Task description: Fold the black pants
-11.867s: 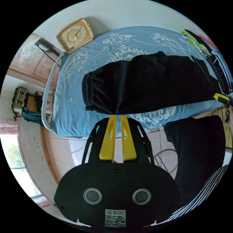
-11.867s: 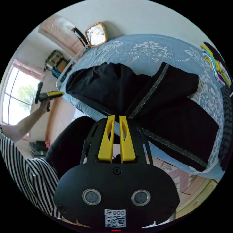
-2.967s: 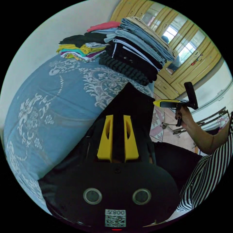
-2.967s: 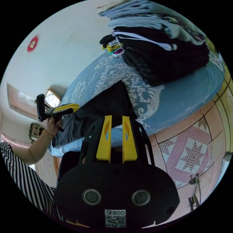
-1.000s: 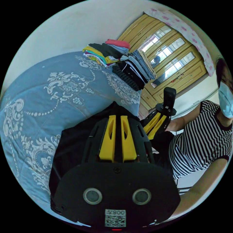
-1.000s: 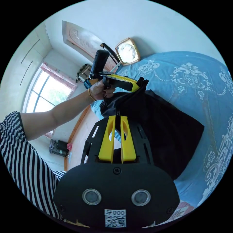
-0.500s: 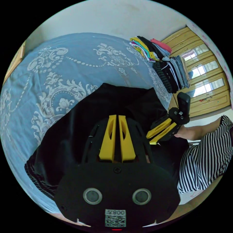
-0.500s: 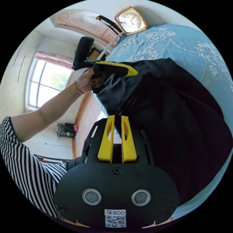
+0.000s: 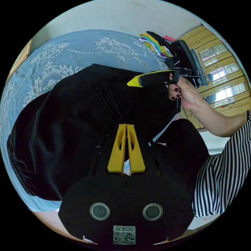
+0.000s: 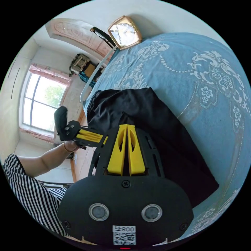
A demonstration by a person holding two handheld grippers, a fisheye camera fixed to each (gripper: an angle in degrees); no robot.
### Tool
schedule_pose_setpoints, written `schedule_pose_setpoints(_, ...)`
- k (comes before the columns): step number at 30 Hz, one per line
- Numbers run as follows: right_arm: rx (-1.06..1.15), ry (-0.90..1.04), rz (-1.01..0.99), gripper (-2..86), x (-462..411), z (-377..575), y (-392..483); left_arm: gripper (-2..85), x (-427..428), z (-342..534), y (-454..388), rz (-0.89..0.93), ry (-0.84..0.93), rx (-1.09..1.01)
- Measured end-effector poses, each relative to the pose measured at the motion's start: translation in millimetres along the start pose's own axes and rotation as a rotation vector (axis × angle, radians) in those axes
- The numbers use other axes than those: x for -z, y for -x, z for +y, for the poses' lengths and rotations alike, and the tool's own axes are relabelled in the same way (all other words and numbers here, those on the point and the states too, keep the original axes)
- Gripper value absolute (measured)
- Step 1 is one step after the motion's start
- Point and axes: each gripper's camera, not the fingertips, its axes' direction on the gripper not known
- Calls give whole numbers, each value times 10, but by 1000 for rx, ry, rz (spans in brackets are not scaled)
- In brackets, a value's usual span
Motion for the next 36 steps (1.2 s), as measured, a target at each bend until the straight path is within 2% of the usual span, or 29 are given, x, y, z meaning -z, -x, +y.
schedule_pose_setpoints(5,55,-28,33,1,298,-228,105,1,217,170,-229,-121,43,-40)
schedule_pose_setpoints(8,79,6,91,1,432,-175,102,1,430,279,-416,-43,-56,-72)
schedule_pose_setpoints(11,36,87,196,0,366,-250,-42,1,285,382,-513,-130,60,-68)
schedule_pose_setpoints(12,22,101,197,0,349,-273,-86,1,322,471,-525,-119,6,-50)
schedule_pose_setpoints(14,-12,87,104,0,417,-360,-201,0,391,572,-517,-93,-5,-16)
schedule_pose_setpoints(18,-44,44,81,0,554,-430,-223,0,549,800,-542,-74,-39,33)
schedule_pose_setpoints(22,63,-2,41,0,667,-486,61,0,727,942,-645,-66,-107,85)
schedule_pose_setpoints(28,164,123,28,1,327,-779,302,1,904,1117,-1056,-171,-220,127)
schedule_pose_setpoints(33,167,218,91,2,139,-885,288,2,809,1402,-1139,-289,-171,363)
schedule_pose_setpoints(34,172,225,91,2,167,-879,280,2,832,1440,-1159,-274,-198,379)
schedule_pose_setpoints(36,181,220,90,2,259,-843,267,2,885,1472,-1325,-108,-316,314)
